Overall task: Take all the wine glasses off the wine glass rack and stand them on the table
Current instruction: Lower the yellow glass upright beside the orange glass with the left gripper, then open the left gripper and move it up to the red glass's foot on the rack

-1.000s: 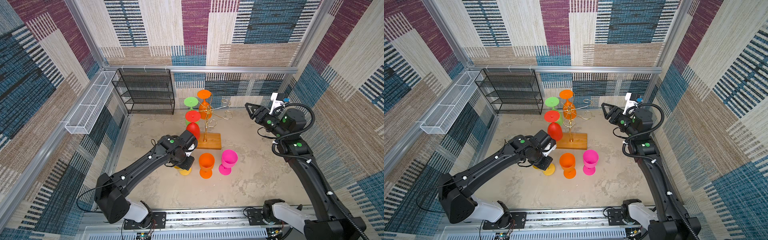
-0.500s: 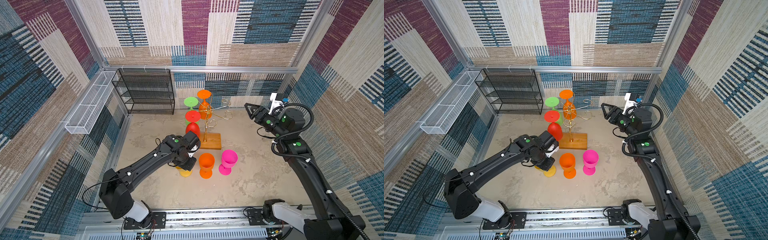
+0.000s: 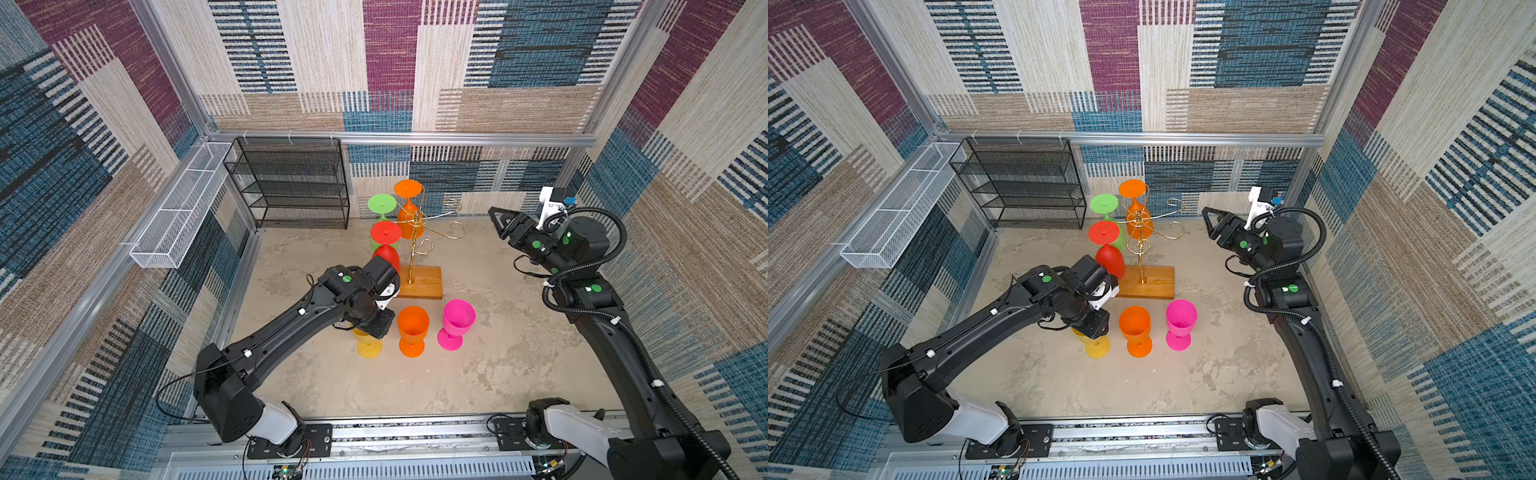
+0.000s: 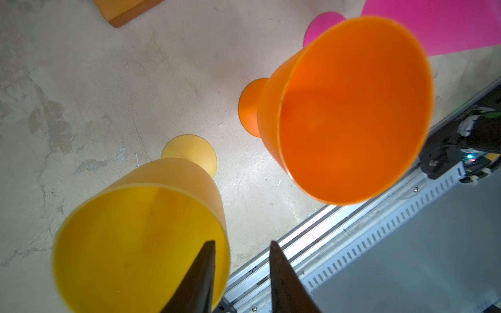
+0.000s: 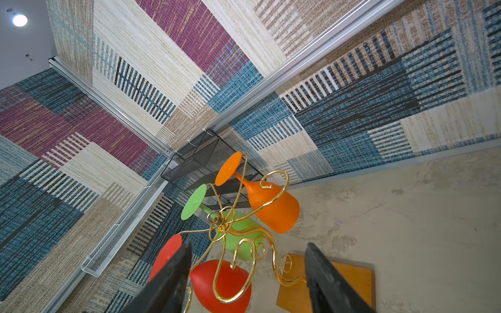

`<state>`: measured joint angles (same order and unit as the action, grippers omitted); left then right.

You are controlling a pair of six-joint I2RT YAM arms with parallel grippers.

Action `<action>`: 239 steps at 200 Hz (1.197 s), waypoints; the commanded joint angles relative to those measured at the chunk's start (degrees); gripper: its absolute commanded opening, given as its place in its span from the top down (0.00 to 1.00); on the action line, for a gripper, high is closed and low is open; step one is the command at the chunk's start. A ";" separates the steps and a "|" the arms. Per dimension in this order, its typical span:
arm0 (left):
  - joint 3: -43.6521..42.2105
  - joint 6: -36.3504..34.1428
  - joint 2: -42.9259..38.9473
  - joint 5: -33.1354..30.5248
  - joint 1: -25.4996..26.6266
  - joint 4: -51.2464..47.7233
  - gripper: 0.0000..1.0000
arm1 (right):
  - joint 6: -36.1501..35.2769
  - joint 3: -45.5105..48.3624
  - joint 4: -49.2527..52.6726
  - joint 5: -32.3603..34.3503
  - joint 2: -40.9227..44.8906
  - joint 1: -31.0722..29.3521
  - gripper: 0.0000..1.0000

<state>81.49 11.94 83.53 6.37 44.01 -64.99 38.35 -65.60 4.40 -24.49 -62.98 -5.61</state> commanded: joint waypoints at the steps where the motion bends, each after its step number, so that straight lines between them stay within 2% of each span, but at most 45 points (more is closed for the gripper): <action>1: 2.37 0.95 -3.36 2.01 0.11 -1.18 0.59 | -0.01 0.21 -0.74 -0.76 0.31 -0.02 0.33; 33: 7.09 1.27 -9.70 0.52 0.06 -0.83 0.59 | 0.40 0.79 -1.38 -1.04 0.14 -0.02 0.33; 46: 7.33 1.98 -13.04 -2.81 -0.14 2.01 0.60 | 0.50 0.92 -1.64 -1.33 -0.03 -0.02 0.33; 58: 6.71 3.13 -16.05 -2.49 -1.10 5.93 0.61 | 0.67 1.09 -2.01 -1.54 -0.12 -0.02 0.33; 69: 6.15 5.63 -18.21 1.06 -3.10 9.95 0.61 | 0.76 1.16 -2.12 -1.78 -0.21 -0.02 0.33; 97: 1.92 15.85 -22.44 16.11 -11.19 23.76 0.54 | 0.76 1.62 -2.12 -1.81 0.31 -0.04 0.33; 122: -3.79 28.46 -23.25 28.99 -18.14 40.75 0.49 | 0.59 2.04 -2.03 -1.61 0.91 -0.02 0.33; 142: -9.31 39.59 -22.02 35.55 -23.16 53.87 0.48 | 0.28 2.01 -1.54 -1.52 1.19 -0.02 0.33; 162: -13.74 46.52 -19.72 38.67 -26.92 61.38 0.48 | -0.34 2.01 -0.97 -1.14 1.71 -0.02 0.32; 191: -18.65 53.95 -17.19 39.80 -28.70 70.47 0.48 | -1.04 2.37 -0.23 0.05 2.42 0.07 0.32; 216: -19.29 57.40 -15.21 40.45 -28.80 75.41 0.48 | -1.17 2.41 -0.25 0.04 2.34 0.07 0.32; 239: -18.10 57.89 -13.93 40.56 -28.80 76.15 0.48 | -1.17 2.46 -0.43 -0.12 1.91 0.07 0.32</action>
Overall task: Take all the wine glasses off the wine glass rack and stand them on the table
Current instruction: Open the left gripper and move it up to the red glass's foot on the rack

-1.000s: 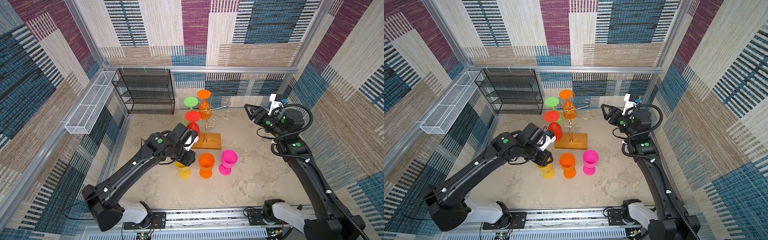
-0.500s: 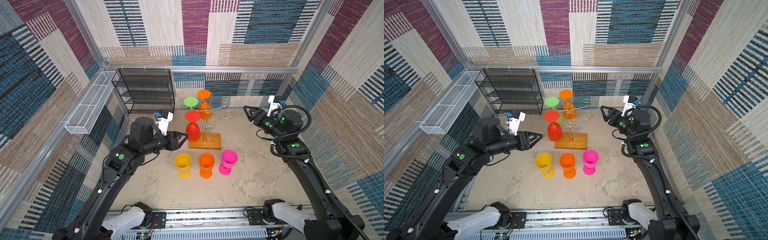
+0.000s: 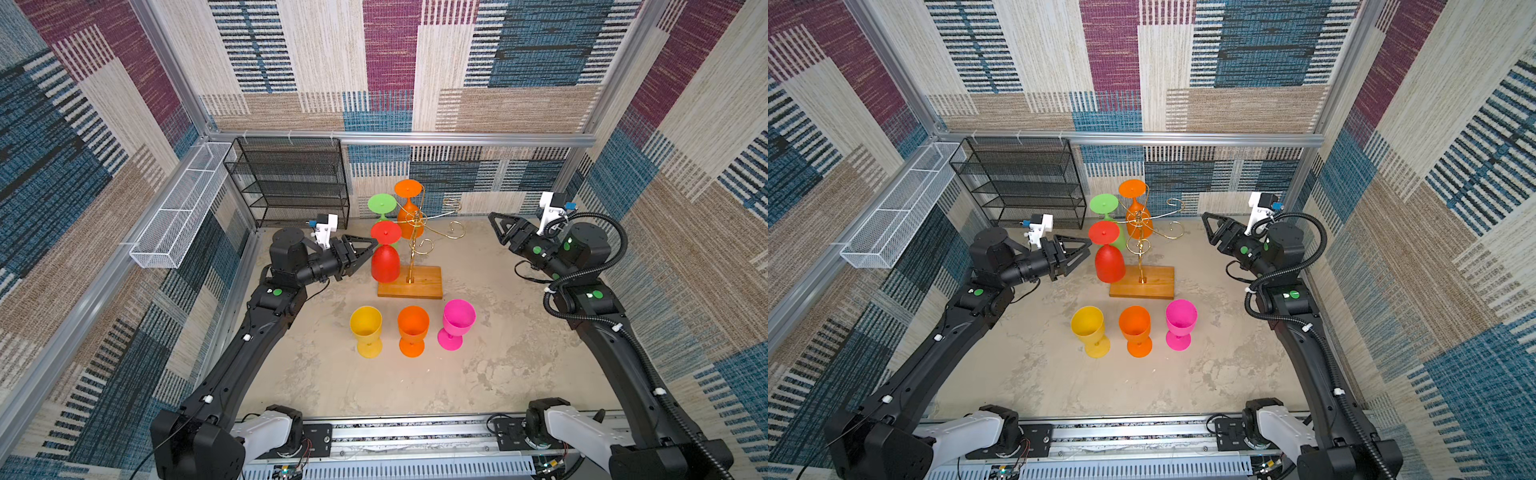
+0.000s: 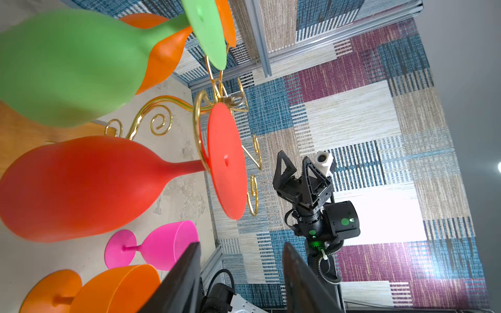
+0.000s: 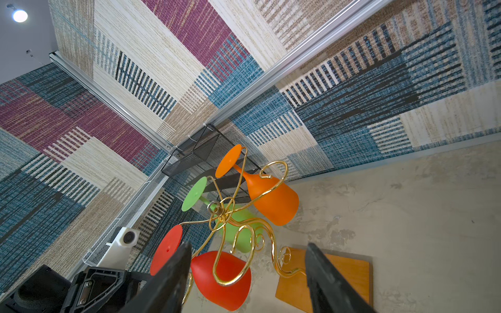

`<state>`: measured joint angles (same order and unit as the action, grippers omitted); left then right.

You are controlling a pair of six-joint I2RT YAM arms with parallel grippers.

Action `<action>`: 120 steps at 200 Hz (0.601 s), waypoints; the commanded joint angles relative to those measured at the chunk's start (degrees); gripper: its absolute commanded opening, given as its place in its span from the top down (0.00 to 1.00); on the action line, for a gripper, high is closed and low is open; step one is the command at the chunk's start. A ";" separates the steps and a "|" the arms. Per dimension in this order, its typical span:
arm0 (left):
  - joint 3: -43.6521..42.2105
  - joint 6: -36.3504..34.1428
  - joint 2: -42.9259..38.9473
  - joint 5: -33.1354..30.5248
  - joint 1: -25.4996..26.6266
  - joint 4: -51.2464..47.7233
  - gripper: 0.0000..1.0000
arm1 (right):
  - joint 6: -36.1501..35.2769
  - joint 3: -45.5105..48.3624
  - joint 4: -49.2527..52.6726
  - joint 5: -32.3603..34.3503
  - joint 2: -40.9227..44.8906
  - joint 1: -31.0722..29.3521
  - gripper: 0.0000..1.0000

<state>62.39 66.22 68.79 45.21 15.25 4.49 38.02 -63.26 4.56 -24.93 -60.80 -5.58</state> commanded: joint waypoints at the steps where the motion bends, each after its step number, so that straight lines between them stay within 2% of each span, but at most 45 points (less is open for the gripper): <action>1: 1.08 3.59 0.94 1.76 -0.04 6.58 0.48 | -0.84 0.14 -0.59 0.28 -0.28 0.05 0.32; 30: 1.87 2.60 2.21 1.41 -0.04 4.69 0.51 | -0.76 0.16 -0.93 -0.10 -0.71 0.13 0.32; 120: 3.24 3.70 6.58 1.55 0.04 7.71 0.56 | -0.67 0.34 -1.20 -0.47 -0.82 0.22 0.32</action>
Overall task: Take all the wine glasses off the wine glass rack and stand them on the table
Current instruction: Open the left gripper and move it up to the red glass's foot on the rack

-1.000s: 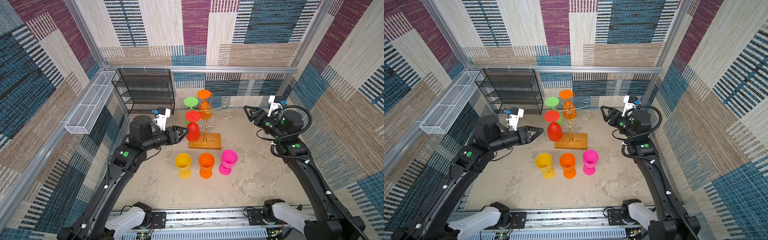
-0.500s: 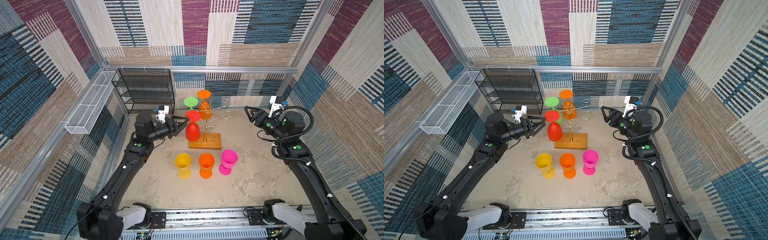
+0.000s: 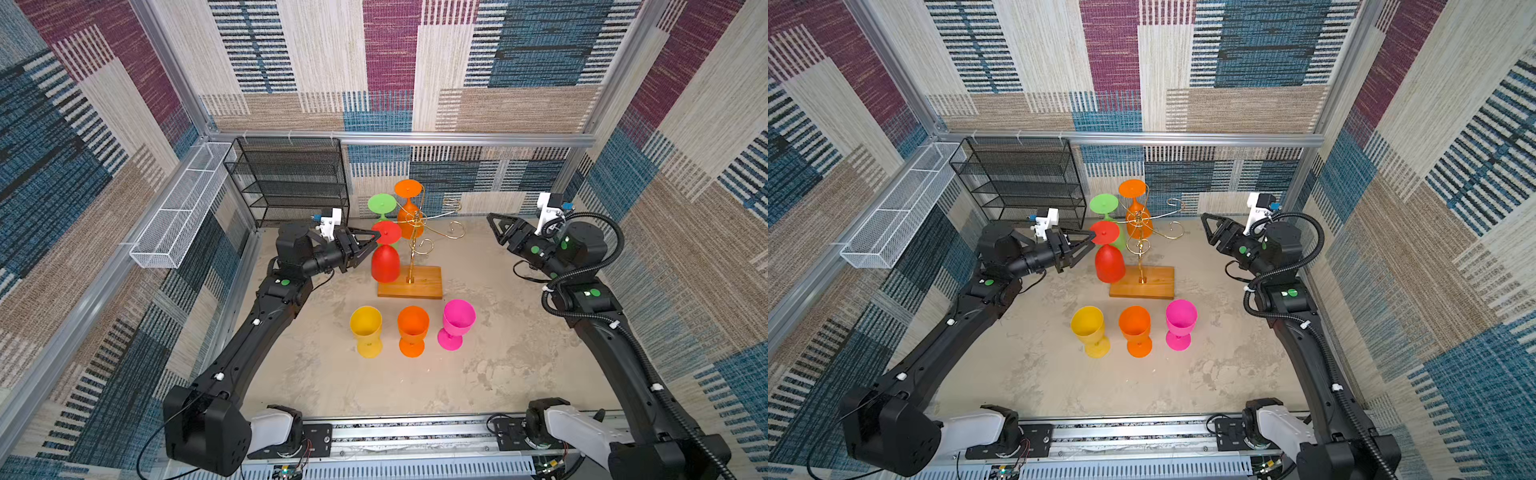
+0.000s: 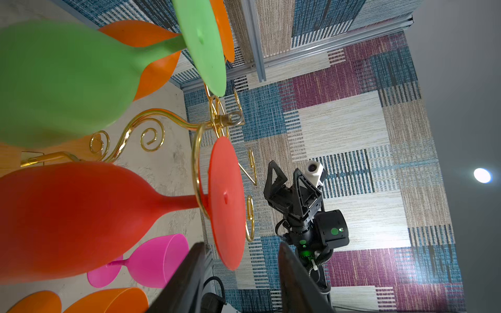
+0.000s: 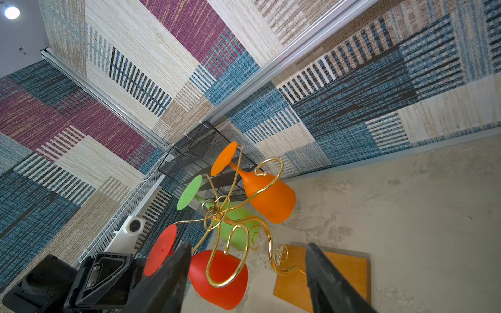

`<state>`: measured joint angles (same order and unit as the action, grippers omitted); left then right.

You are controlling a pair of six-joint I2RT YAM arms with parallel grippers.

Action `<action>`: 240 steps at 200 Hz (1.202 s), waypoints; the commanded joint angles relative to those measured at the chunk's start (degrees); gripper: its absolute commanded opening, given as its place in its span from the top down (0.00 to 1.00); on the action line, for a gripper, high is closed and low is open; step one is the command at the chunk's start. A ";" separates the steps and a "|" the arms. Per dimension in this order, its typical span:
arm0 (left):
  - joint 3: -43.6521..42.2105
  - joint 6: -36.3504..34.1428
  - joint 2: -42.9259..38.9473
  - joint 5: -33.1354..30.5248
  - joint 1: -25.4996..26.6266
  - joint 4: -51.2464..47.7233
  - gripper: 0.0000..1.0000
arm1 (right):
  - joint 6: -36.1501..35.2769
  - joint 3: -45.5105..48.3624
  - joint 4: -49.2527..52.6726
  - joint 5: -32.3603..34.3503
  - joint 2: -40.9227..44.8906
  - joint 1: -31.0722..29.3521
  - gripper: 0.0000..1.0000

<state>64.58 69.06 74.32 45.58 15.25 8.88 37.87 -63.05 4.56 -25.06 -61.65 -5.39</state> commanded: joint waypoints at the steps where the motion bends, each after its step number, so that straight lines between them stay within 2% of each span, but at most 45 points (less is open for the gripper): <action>1: 1.07 0.88 1.16 1.17 0.04 3.28 0.56 | -0.51 0.12 -1.16 -0.34 0.04 0.03 0.32; 80: 0.64 1.41 2.69 1.88 0.05 3.91 0.71 | -0.66 0.32 -1.03 -0.34 0.04 0.29 0.32; 165: 0.99 0.79 1.35 2.41 0.00 1.49 0.72 | -0.23 0.90 -1.38 -0.55 0.07 0.38 0.32; 240: 1.52 1.69 1.89 2.91 0.05 1.99 0.84 | -0.34 1.08 -0.99 -0.47 0.56 0.47 0.32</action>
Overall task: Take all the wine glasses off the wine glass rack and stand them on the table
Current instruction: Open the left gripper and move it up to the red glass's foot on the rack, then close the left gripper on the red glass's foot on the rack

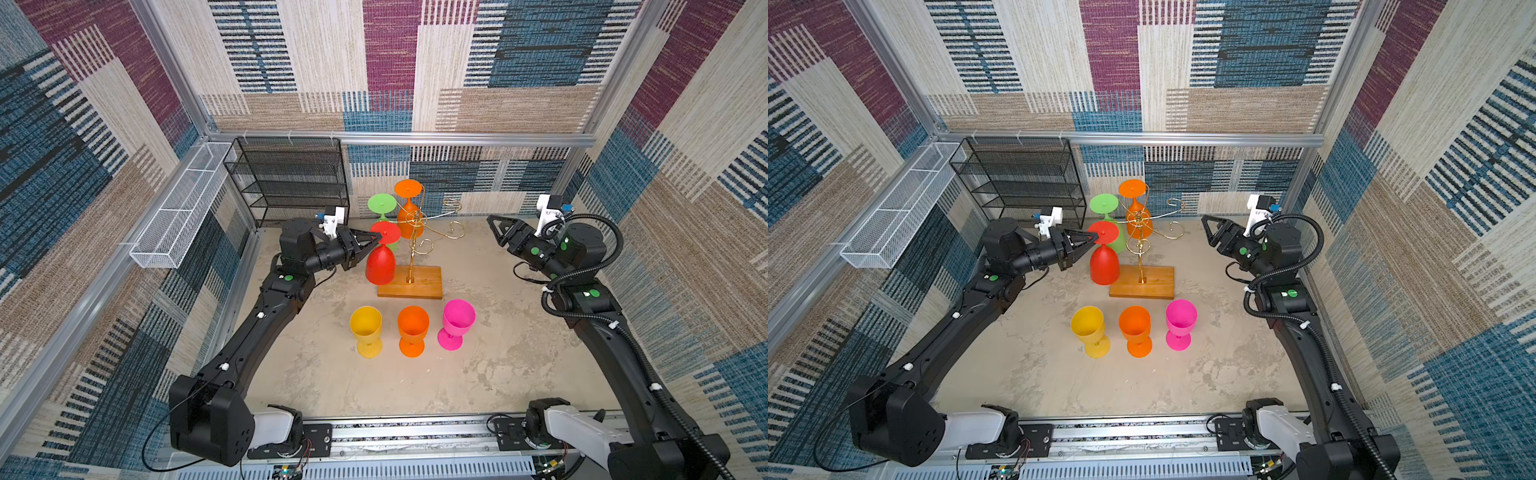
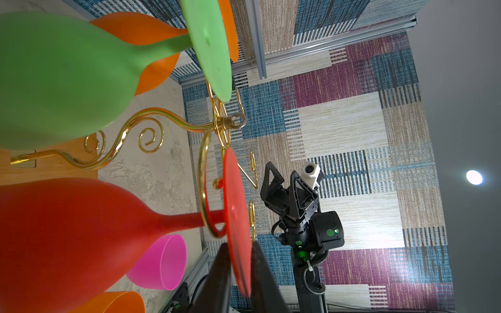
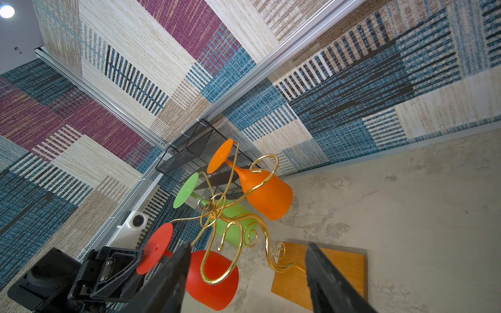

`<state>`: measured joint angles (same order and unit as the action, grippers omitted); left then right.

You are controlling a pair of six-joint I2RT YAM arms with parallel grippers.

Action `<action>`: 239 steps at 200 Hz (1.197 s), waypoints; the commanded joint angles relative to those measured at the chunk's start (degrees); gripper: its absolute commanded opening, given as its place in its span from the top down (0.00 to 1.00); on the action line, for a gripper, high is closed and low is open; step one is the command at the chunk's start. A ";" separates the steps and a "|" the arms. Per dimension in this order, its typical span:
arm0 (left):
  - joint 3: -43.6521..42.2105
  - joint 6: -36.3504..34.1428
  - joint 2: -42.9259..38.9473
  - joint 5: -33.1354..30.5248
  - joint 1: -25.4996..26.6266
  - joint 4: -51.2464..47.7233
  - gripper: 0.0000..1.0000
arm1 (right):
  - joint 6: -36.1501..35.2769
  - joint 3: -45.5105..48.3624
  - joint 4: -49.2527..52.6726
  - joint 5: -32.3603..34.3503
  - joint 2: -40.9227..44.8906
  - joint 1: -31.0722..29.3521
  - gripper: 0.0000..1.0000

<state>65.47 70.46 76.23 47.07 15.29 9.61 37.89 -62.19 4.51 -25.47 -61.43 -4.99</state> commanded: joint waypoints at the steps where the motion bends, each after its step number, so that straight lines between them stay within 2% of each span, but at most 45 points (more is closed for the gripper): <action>1: 0.62 0.29 -0.02 1.43 -0.04 1.28 0.85 | -0.36 0.23 -1.01 -0.08 0.34 0.07 0.32; 102: 2.72 0.74 -1.09 1.53 -0.08 -0.80 1.00 | -0.36 0.67 -0.94 -0.19 0.92 0.16 0.32; 239: 3.45 1.79 -2.22 2.12 -1.21 -5.83 1.00 | -0.54 0.76 -0.87 -0.91 0.84 0.52 0.31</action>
<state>68.16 71.81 74.24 48.14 14.61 4.54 37.87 -61.34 4.54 -25.76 -60.51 -4.47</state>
